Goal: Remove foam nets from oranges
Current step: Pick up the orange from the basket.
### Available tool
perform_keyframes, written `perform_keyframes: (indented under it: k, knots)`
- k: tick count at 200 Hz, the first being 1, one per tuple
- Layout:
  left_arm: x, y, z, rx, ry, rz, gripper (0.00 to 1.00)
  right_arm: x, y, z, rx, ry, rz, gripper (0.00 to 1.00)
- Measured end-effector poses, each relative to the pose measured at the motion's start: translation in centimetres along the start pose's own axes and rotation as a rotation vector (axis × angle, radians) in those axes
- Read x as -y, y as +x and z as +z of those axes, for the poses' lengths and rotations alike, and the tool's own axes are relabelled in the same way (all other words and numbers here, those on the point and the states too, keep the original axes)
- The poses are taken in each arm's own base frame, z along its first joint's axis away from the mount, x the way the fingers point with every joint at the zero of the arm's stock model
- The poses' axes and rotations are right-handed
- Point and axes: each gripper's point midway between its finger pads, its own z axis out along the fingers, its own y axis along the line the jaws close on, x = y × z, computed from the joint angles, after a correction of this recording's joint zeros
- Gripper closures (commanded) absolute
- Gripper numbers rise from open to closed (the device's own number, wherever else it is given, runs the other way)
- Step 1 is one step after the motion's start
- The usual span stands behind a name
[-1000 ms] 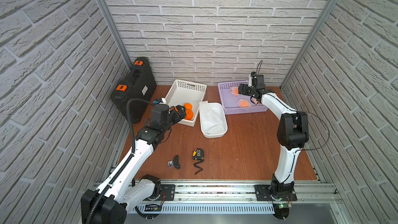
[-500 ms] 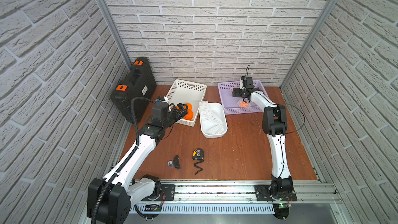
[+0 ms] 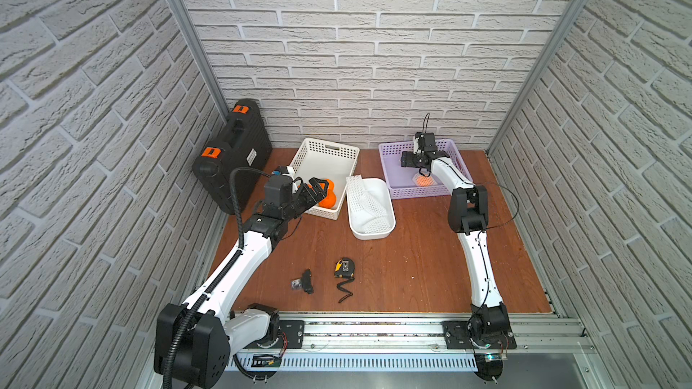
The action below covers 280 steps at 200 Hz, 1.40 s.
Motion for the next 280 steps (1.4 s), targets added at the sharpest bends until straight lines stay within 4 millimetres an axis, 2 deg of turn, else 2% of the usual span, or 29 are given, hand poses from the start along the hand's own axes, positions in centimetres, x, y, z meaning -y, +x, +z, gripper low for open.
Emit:
perform_keyframes:
  k: [46, 93, 146, 216, 246, 280]
  knots:
    - [0.1, 0.0, 0.0, -0.002, 0.007, 0.001, 0.02, -0.3, 0.0, 0.0, -0.002, -0.018, 0.034, 0.31]
    - [0.1, 0.0, 0.0, -0.002, 0.008, 0.000, 0.02, -0.4, 0.7, 0.5, 0.010, -0.029, 0.047, 0.36]
    - [0.2, -0.1, 0.0, 0.001, 0.011, -0.006, 0.02, -0.6, 1.1, -1.4, 0.041, -0.058, 0.048, 0.39]
    - [0.2, 0.0, 0.1, 0.000, 0.018, -0.015, 0.02, -1.7, -1.6, -5.6, 0.150, -0.130, 0.035, 0.40]
    - [0.5, 0.1, 0.2, -0.002, 0.041, -0.027, 0.02, -2.1, -0.3, -8.5, 0.156, -0.163, 0.023, 0.39]
    - [2.4, 0.6, 0.6, -0.028, 0.133, -0.056, 0.02, -2.6, 1.1, -13.8, 0.175, -0.197, 0.007, 0.39]
